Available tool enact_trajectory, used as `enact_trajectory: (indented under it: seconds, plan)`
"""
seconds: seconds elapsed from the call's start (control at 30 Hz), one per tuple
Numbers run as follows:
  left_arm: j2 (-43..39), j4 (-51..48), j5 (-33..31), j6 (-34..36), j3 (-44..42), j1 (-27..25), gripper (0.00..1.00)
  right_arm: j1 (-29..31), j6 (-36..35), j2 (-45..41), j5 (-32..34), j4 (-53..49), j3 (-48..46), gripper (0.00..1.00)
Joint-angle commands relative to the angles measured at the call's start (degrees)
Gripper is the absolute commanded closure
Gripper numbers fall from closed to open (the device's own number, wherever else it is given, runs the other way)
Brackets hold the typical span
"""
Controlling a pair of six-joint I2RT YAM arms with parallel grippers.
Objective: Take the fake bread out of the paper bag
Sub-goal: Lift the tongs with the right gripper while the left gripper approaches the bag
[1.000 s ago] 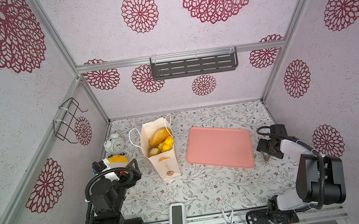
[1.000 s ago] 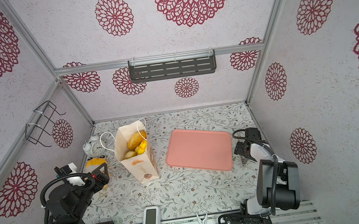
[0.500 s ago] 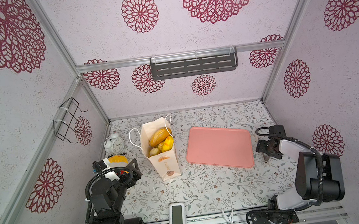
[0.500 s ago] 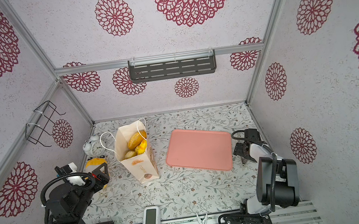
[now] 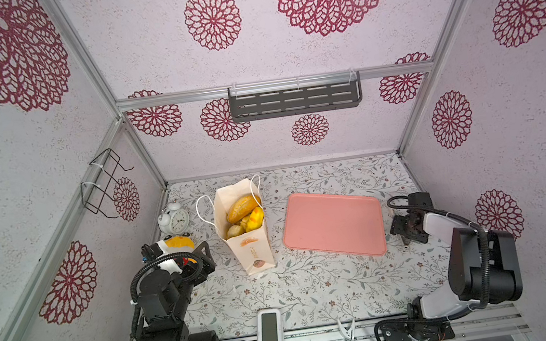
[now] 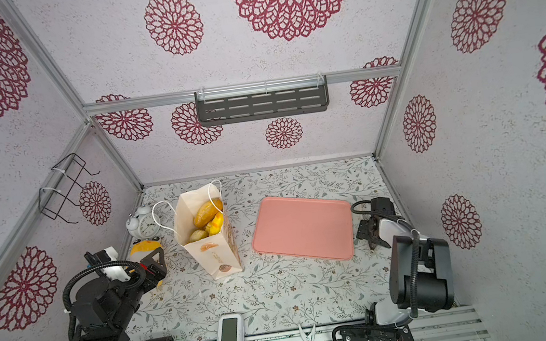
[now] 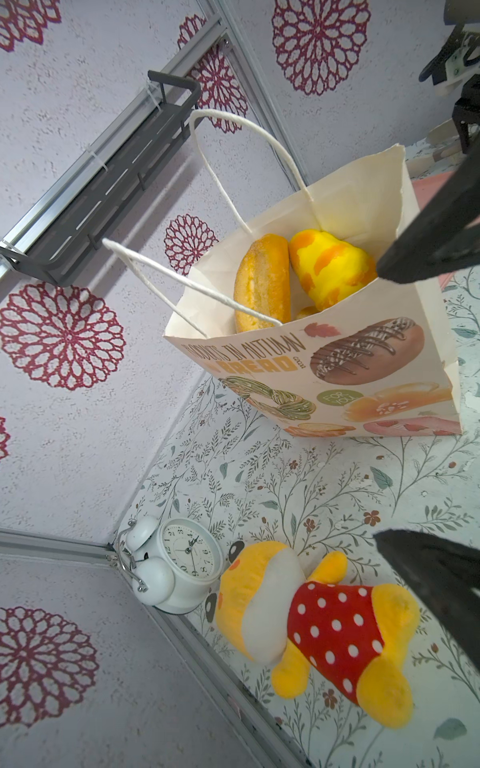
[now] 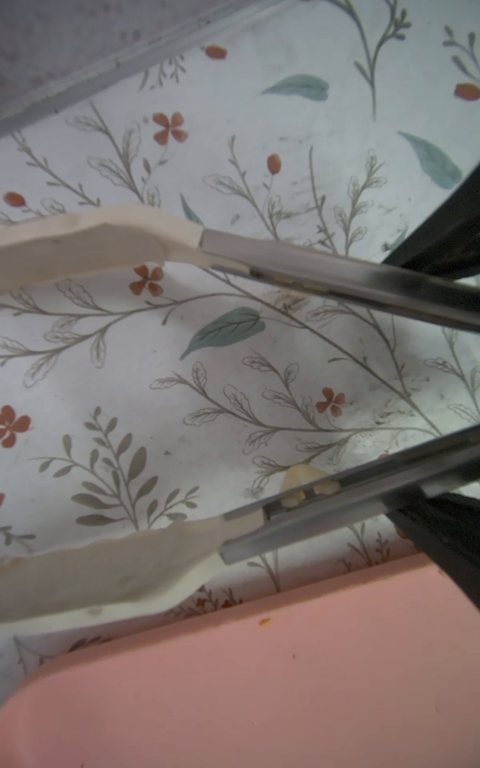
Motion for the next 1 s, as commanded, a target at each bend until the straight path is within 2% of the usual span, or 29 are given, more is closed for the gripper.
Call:
enact_trajectory:
  seconds: [0.0,0.2,0.33,0.4,0.57,0.73,0.97]
  plan:
    - [0.6,0.2,-0.2,0.8,0.0,-0.6,0.03,-0.1,-1.1,1.6,1.2,1.2,-0.2,0.29]
    - [0.8,-0.4,-1.0,0.6,0.2,-0.8,0.03,-0.1,-1.6,-0.5,1.7,0.8,-0.3,0.41]
    - [1.0,-0.6,-1.2,0.4,0.3,-0.9,0.03,0.0,-1.1,-5.8,2.2,-1.6,-0.1,0.58]
    - [1.4,-0.6,-1.0,0.4,0.4,-1.0,0.03,0.0,-1.0,-8.5,2.2,-3.6,0.6,0.62]
    - [1.9,-0.7,-0.6,0.6,0.5,-1.1,0.03,0.0,-0.4,-16.5,1.8,-8.3,2.1,0.64]
    - [2.0,-0.7,-0.4,0.6,0.6,-1.4,0.03,0.0,-0.1,-23.7,-1.6,-12.8,6.3,0.63]
    - [4.6,-0.7,3.4,0.9,1.3,-1.5,0.03,0.3,1.4,-21.6,-16.0,-24.1,22.0,0.57]
